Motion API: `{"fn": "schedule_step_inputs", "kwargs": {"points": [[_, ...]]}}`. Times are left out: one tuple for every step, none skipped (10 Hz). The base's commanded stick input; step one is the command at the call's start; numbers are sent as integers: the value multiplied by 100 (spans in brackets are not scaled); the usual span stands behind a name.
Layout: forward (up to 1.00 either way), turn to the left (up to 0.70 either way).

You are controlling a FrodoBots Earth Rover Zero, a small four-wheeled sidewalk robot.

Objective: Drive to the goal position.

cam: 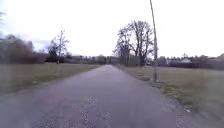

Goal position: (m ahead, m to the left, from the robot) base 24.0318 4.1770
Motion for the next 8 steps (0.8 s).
{"fn": "schedule_step_inputs", "kwargs": {"points": [[100, 0], [100, 0], [100, 0], [100, 0], [100, 0], [100, 0], [100, 0], [100, 0]]}}
